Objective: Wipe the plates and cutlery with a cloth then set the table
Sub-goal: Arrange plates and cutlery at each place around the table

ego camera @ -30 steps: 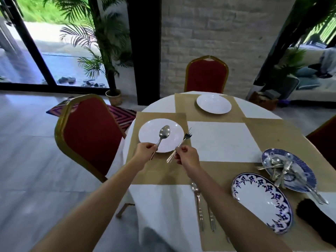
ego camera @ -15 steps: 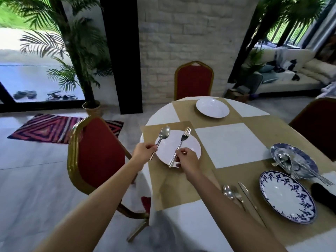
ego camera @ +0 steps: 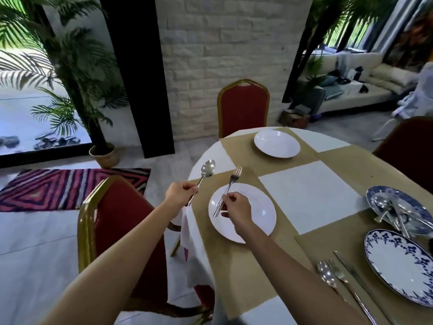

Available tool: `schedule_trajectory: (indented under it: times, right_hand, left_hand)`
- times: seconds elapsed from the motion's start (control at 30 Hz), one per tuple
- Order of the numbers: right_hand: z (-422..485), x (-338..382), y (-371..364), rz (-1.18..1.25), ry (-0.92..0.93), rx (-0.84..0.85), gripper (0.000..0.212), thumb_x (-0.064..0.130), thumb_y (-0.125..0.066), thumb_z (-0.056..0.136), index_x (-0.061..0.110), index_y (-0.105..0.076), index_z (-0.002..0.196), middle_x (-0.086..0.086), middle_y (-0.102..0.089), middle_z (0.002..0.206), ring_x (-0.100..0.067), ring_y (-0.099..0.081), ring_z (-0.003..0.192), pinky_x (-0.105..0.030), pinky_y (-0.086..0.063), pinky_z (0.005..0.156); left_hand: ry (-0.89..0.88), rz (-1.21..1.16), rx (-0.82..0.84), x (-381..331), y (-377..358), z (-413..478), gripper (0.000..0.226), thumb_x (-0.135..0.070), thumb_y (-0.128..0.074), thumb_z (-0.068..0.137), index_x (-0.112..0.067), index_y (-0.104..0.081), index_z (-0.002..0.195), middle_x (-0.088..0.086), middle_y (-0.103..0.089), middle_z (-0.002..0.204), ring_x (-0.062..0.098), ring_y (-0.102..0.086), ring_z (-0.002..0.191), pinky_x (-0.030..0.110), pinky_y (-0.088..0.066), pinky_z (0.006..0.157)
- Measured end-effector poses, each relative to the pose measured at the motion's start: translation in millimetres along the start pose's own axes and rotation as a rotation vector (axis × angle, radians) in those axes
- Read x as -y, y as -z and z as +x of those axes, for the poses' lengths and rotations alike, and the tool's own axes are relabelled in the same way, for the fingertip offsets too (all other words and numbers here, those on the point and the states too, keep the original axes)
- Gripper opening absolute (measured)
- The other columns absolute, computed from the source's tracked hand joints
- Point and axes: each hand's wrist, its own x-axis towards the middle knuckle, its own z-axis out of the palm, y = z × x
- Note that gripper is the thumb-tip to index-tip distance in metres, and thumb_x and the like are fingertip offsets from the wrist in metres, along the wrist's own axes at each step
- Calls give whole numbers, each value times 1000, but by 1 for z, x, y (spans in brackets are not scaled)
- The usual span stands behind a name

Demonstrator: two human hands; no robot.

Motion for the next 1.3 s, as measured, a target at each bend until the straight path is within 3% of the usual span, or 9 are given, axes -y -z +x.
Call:
schedule_trajectory:
  times: [0.17,0.3,0.43,0.5,0.63,0.83,0.93,1.07,1.3]
  right_hand:
    - [24,1,-34,14,-25,-97,13,13,-54,95,4,-63,91,-11,-63,82,-20,-60,70,-20,-48,50]
    - [31,4,-66,33,-67,-237,16,11,-52,95,0,-62,91,-12,-61,79,-19,-58,64,-19,-47,47]
    - [29,8,-96,61,-88,-399,22,16,-53,94,-3,-63,88,-20,-65,83,-23,-62,65,-39,-59,64]
    - [23,12,-106,91,-108,-450,19,16,-54,94,2,-65,90,-12,-65,79,-21,-62,64,-35,-57,64]
    - [14,18,-117,107,-123,-515,16,14,-55,93,4,-67,90,-6,-64,74,-15,-57,56,-35,-54,64]
    - [19,19,-125,71,-94,-556,16,18,-56,93,6,-66,88,-4,-63,72,-15,-56,54,-41,-55,72]
    - [22,17,-129,92,-107,-579,18,20,-55,95,5,-65,91,-4,-63,73,-14,-56,55,-36,-57,67]
    - [33,11,-135,133,-144,-622,17,18,-55,95,4,-65,93,-10,-63,81,-17,-57,65,-17,-46,49]
    - [68,7,-159,218,-216,-749,13,14,-57,95,7,-67,96,-6,-64,84,-18,-58,68,-19,-49,50]
  left_hand:
    - [-33,43,150,1,6,54,13,-19,-65,88,-11,-72,95,3,-68,85,14,-58,74,22,-45,65]
    - [-76,83,277,-5,19,89,11,-16,-62,91,-10,-69,96,-3,-62,74,5,-53,62,15,-42,55]
    - [-66,83,415,-11,36,118,6,-16,-63,90,-12,-68,89,0,-64,74,11,-56,66,22,-48,63]
    - [-57,99,476,-11,38,127,7,-18,-64,89,-15,-69,84,3,-67,78,14,-57,69,24,-49,67]
    - [-59,87,519,-16,44,129,7,-17,-66,88,-16,-67,81,-1,-60,68,12,-50,61,17,-42,50]
    - [-53,46,584,-16,45,134,16,-11,-66,88,-16,-63,73,2,-55,65,11,-44,54,15,-36,45]
    - [-48,83,641,-13,38,147,13,-12,-67,88,-16,-63,75,2,-56,66,10,-45,55,15,-36,45]
    - [-40,147,692,-7,21,175,9,-14,-69,86,-7,-69,91,4,-58,66,11,-45,53,16,-37,44]
    - [-86,287,848,10,-17,225,24,-20,-69,86,-3,-70,102,2,-56,61,13,-46,50,20,-36,46]
